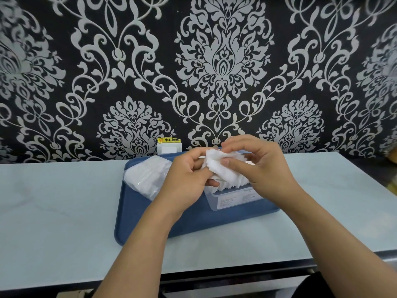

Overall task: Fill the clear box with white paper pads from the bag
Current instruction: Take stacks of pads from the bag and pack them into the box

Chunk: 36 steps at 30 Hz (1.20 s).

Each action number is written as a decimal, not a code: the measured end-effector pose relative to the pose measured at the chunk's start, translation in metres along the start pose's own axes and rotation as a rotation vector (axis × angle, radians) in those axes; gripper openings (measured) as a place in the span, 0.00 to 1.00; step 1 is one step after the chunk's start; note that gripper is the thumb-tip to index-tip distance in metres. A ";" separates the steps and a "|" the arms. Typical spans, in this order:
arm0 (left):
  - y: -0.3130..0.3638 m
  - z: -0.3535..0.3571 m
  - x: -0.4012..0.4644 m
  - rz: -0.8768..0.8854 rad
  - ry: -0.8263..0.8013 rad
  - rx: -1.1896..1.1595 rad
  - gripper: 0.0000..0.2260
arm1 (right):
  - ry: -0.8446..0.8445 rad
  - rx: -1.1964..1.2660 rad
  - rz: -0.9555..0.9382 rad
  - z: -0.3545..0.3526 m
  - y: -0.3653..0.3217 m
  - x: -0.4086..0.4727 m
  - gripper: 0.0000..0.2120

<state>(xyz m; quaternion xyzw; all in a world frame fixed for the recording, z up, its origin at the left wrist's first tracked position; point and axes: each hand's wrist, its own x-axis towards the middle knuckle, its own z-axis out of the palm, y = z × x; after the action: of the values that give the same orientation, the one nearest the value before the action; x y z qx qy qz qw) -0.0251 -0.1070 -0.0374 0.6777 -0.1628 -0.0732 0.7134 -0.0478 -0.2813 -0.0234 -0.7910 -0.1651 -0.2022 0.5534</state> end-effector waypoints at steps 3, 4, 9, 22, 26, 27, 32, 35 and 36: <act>-0.001 -0.001 0.001 -0.037 0.043 -0.029 0.13 | 0.024 0.048 -0.019 -0.002 -0.003 0.000 0.10; -0.002 -0.002 0.002 -0.043 0.060 -0.042 0.13 | 0.039 0.095 -0.022 -0.003 -0.005 0.000 0.10; -0.001 -0.003 0.003 -0.058 0.066 -0.092 0.14 | -0.063 0.444 0.123 -0.018 -0.026 0.001 0.22; 0.005 0.000 -0.003 -0.061 -0.090 -0.065 0.14 | -0.081 0.015 0.162 -0.010 -0.013 0.006 0.34; 0.006 0.003 -0.004 -0.053 -0.085 -0.063 0.13 | -0.081 -0.005 0.134 -0.013 -0.011 0.006 0.32; 0.006 0.003 -0.004 -0.056 -0.078 -0.061 0.14 | -0.082 -0.011 0.121 -0.013 -0.011 0.006 0.31; 0.011 0.002 -0.003 -0.054 -0.031 -0.151 0.17 | -0.071 -0.105 0.003 -0.011 -0.014 0.002 0.24; 0.012 0.002 -0.004 -0.035 -0.002 -0.167 0.17 | -0.065 -0.196 -0.073 -0.009 -0.014 0.001 0.18; 0.013 0.002 -0.004 -0.027 -0.005 -0.162 0.18 | -0.065 -0.220 -0.091 -0.009 -0.014 0.001 0.16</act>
<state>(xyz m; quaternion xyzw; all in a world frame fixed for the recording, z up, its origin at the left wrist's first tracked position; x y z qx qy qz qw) -0.0313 -0.1069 -0.0255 0.6196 -0.1491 -0.0977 0.7644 -0.0550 -0.2848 -0.0087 -0.8446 -0.1958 -0.2183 0.4479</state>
